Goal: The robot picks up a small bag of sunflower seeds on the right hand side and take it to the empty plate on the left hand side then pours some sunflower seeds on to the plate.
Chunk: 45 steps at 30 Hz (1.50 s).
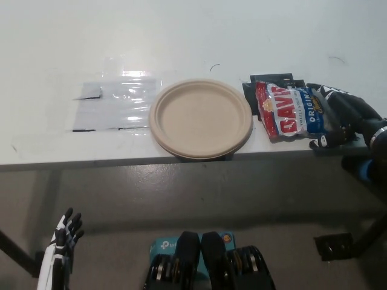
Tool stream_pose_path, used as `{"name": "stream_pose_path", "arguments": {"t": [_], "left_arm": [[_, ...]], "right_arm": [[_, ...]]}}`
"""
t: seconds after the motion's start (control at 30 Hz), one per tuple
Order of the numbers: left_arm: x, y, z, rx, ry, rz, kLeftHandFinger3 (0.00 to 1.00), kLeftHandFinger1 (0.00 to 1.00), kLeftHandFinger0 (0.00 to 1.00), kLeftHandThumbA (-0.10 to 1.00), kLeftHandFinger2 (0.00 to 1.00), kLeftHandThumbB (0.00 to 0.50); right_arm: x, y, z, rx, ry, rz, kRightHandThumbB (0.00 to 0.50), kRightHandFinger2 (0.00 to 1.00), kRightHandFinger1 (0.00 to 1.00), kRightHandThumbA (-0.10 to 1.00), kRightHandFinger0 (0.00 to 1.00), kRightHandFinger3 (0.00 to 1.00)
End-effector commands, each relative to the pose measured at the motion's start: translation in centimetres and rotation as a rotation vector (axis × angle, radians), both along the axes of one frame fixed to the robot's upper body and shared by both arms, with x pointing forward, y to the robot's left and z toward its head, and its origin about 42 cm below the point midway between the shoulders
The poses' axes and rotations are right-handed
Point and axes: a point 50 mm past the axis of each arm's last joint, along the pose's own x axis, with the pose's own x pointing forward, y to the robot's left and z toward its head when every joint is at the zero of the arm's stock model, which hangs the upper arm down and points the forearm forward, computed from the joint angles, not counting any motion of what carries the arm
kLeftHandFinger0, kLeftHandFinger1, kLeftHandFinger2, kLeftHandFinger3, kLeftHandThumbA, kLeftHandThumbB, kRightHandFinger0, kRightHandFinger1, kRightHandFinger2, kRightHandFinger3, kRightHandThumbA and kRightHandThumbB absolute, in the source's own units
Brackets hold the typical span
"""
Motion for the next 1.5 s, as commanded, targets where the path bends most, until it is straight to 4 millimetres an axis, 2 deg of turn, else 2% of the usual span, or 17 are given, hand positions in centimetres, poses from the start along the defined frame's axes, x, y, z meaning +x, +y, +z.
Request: {"name": "stream_pose_path", "arguments": {"t": [0.0,0.4,0.5,0.6,0.63,0.7,0.73,0.77,0.83,0.87,0.93,1.2,1.27,1.3,1.33,1.37,1.47], "left_arm": [[0.1,0.2,1.0,0.017,-0.042,-0.013,1.00,1.00,1.00,1.00,1.00,0.097],[0.0,0.3,1.0,0.002,-0.048,-0.014,1.00,1.00,1.00,1.00,1.00,0.097],[-0.2,0.6,0.9,0.010,-0.045,-0.015,1.00,1.00,1.00,1.00,1.00,0.089],[-0.2,0.6,1.0,0.012,-0.046,-0.010,1.00,1.00,1.00,1.00,1.00,0.110],[-0.2,0.5,1.0,0.008,-0.045,-0.011,1.00,1.00,1.00,1.00,1.00,0.118],[-0.6,0.3,0.8,0.002,-0.040,-0.009,1.00,1.00,1.00,1.00,1.00,0.114],[-0.7,0.2,0.8,0.000,-0.040,-0.009,1.00,1.00,1.00,1.00,1.00,0.113],[-0.6,0.2,1.0,0.012,-0.048,-0.009,1.00,1.00,1.00,1.00,1.00,0.126],[-0.4,0.3,1.2,0.015,-0.055,-0.012,1.00,1.00,1.00,1.00,1.00,0.157],[-0.3,0.3,1.3,0.029,-0.059,-0.011,1.00,1.00,1.00,1.00,1.00,0.156],[-0.2,0.5,1.5,0.028,-0.065,-0.012,1.00,1.00,1.00,1.00,1.00,0.143],[-1.2,1.0,1.1,0.021,-0.061,-0.023,1.00,1.00,1.00,1.00,1.00,0.142],[-1.5,1.1,1.0,0.016,-0.053,-0.025,1.00,1.00,1.00,1.00,1.00,0.143],[-1.5,1.2,1.1,0.016,-0.053,-0.024,1.00,1.00,1.00,1.00,1.00,0.140],[-1.5,1.1,1.1,0.015,-0.051,-0.022,1.00,1.00,1.00,1.00,1.00,0.140],[-1.6,1.1,1.0,0.018,-0.044,-0.017,1.00,1.00,1.00,1.00,1.00,0.153],[-1.5,1.1,0.9,0.019,-0.040,-0.010,1.00,1.00,1.00,1.00,1.00,0.140]], "right_arm": [[1.5,0.6,3.7,-0.002,-0.112,0.024,0.430,1.00,1.00,1.00,1.00,1.00],[3.3,1.8,3.1,0.021,-0.049,-0.019,0.390,1.00,1.00,1.00,1.00,1.00],[4.9,2.6,2.5,-0.008,-0.017,-0.050,0.432,1.00,1.00,1.00,1.00,1.00],[6.6,3.4,2.3,-0.067,0.031,-0.130,0.483,1.00,1.00,0.82,1.00,1.00],[7.3,3.8,2.1,-0.104,0.022,-0.170,0.489,1.00,1.00,0.60,1.00,1.00],[7.6,4.4,1.2,-0.196,-0.017,-0.191,0.500,1.00,1.00,0.34,0.58,1.00],[7.7,4.7,0.9,-0.270,-0.041,-0.191,0.500,1.00,0.99,0.30,0.50,1.00],[7.5,5.4,0.0,-0.344,-0.067,-0.169,0.407,1.00,0.65,0.15,0.37,1.00],[7.3,5.8,-0.8,-0.423,-0.080,-0.162,0.274,0.76,0.56,0.27,0.38,1.00],[7.1,6.1,-1.4,-0.468,-0.057,-0.165,0.147,0.67,0.51,0.51,0.35,0.82],[6.8,6.3,-2.4,-0.487,-0.048,-0.164,0.070,0.59,0.44,0.72,0.30,0.73],[5.1,4.9,-6.2,-0.333,0.091,-0.187,0.000,0.95,0.90,0.91,0.80,0.93],[4.7,4.3,-6.9,-0.235,0.111,-0.200,0.000,0.82,0.80,0.89,0.72,0.79],[4.6,4.2,-7.0,-0.213,0.112,-0.201,0.000,0.61,0.60,0.87,0.54,0.66],[4.5,4.0,-7.1,-0.187,0.115,-0.203,0.000,0.60,0.53,0.86,0.45,0.66],[4.4,3.9,-7.2,-0.139,0.120,-0.203,0.000,0.21,0.06,0.83,0.03,0.39],[4.4,3.5,-7.3,-0.049,0.139,-0.197,0.000,0.22,0.03,0.81,0.00,0.33]]}}
